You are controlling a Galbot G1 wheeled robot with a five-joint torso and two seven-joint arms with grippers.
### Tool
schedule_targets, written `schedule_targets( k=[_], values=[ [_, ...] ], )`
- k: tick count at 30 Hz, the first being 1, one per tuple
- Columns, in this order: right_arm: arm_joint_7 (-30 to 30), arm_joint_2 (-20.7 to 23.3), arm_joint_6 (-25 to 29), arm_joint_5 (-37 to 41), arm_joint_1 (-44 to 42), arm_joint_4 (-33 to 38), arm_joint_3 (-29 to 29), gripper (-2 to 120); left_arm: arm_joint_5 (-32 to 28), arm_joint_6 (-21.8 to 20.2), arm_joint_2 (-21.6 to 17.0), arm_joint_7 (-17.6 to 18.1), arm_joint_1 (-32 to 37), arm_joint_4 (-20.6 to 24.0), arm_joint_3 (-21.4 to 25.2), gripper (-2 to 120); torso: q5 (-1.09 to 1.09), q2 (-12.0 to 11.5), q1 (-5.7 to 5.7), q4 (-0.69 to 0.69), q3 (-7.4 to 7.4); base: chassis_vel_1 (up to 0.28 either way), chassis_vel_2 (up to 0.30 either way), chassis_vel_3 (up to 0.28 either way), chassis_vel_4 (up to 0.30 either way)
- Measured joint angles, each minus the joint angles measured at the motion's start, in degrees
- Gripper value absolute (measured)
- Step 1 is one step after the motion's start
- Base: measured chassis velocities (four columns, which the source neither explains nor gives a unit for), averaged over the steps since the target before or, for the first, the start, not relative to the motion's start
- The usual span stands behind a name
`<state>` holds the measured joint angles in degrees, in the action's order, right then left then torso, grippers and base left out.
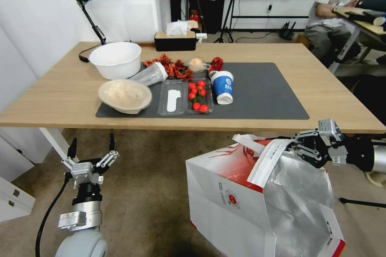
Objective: Pick up the food delivery bag from the floor and place it on the table.
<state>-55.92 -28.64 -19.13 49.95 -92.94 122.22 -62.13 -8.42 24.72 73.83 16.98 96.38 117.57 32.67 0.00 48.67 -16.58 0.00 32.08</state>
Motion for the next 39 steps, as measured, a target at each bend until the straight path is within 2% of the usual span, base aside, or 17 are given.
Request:
schedule_targets(
  k=[19,23,39],
  values=[
    [-0.7,-0.4,0.5,0.3,0.7,-0.8,0.9,0,0.0,0.1,0.2,-0.1,-0.3,-0.4,-0.2,100,0.0,4.5,-1.9,-0.02,2.55,0.0,0.0,0.0,0.0],
    [-0.7,-0.1,0.5,0.4,0.9,-0.8,1.0,0,0.0,0.0,0.2,-0.1,-0.4,-0.4,-0.3,100,0.0,6.1,-2.64,0.0,3.51,0.0,0.0,0.0,0.0],
    [-0.4,0.1,0.6,0.7,0.9,-0.7,1.0,0,0.0,-0.1,-0.2,-0.1,-0.3,-0.4,-0.3,100,0.0,10.4,-4.5,0.0,5.93,0.0,0.0,0.0,0.0]
  ],
)
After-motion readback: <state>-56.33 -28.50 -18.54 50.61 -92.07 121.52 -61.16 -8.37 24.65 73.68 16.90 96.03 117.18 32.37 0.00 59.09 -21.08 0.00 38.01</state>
